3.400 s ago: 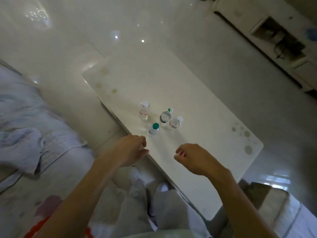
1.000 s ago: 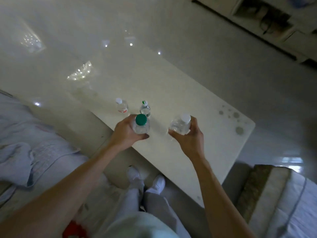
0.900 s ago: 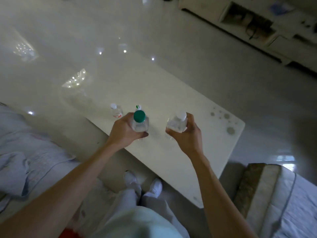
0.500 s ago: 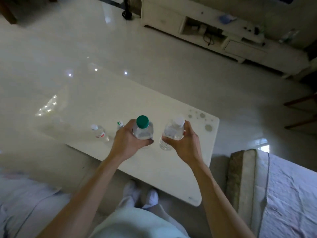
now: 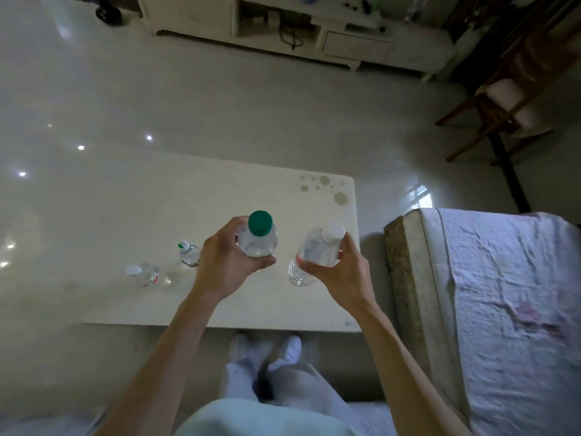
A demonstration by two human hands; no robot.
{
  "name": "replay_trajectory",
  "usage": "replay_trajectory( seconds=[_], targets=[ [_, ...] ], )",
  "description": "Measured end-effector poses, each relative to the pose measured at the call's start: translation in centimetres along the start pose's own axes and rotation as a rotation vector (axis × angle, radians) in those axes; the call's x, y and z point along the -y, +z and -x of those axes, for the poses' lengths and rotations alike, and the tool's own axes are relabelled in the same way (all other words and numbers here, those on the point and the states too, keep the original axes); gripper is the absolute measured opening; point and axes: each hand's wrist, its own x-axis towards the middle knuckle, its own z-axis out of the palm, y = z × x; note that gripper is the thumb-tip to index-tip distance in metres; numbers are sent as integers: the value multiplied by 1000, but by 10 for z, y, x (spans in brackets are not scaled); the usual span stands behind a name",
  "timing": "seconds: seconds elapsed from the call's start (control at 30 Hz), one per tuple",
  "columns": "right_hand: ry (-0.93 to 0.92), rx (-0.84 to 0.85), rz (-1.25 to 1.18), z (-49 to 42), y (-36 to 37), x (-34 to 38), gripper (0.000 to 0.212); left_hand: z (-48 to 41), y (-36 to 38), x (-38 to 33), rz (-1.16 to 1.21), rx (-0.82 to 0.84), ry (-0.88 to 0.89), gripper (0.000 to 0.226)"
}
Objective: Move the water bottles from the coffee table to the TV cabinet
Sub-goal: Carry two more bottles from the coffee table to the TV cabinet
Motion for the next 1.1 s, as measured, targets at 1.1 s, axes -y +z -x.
replay_trajectory(
  seconds=[1.1],
  targets=[
    [106, -403, 63, 81, -287, -218, 84, 85, 270, -222, -138, 443, 350, 57]
  ],
)
